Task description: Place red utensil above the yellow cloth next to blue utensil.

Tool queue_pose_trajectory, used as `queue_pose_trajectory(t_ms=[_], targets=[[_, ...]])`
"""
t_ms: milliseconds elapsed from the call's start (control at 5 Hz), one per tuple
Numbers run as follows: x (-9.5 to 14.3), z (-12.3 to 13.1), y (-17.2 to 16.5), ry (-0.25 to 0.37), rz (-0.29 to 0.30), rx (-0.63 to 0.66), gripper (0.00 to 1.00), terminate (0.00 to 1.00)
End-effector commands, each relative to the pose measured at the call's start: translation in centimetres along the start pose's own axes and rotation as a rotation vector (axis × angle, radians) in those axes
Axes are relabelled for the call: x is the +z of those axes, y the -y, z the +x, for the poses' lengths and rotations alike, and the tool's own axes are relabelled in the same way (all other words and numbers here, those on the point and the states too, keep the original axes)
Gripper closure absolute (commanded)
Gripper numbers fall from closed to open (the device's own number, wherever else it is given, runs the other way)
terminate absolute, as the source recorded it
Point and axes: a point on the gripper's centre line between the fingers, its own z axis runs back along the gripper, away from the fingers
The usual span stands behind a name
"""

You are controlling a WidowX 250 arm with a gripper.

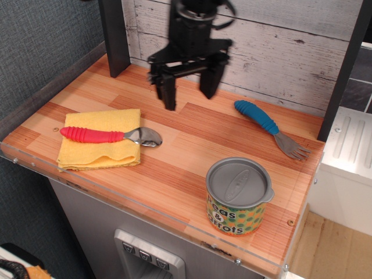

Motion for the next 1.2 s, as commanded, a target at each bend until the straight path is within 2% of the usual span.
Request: queue_pose_trajectory(t_ms=[0, 200, 400, 600, 800, 1000], targets=[[0.1, 3.3, -3.9, 0.144, -0.019, 0.509, 0.00, 0.00], [-0.6, 4.8, -6.3, 0.159, -0.007, 0.755, 0.00, 0.00], [-1.2, 5.9, -8.0, 0.106, -0.023, 0.899, 0.00, 0.00], [-2.3, 7.0, -9.4, 0.023, -0.019, 1.017, 0.00, 0.00], [-3.7, 7.3, -10.0, 0.021, -0.019, 1.047, 0.00, 0.00], [-5.1, 7.9, -10.2, -0.007, -0.009, 1.073, 0.00, 0.00]])
